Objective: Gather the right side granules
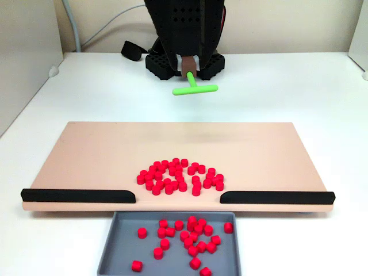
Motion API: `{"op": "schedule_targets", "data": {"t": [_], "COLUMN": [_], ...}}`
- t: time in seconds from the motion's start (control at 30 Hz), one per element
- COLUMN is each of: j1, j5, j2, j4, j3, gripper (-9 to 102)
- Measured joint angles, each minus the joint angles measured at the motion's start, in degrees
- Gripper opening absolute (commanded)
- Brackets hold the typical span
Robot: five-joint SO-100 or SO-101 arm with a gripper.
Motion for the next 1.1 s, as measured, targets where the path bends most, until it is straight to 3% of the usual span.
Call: {"op": "schedule_targets", "data": {"t": [0.93,1.1], "j1": [4.8,7.6], "j5": [4.2,-0.7], "j2": [0.0,-1.1], "j4": [0.0,0.0], "j3": [0.0,-0.8], "gripper": [0,0]}}
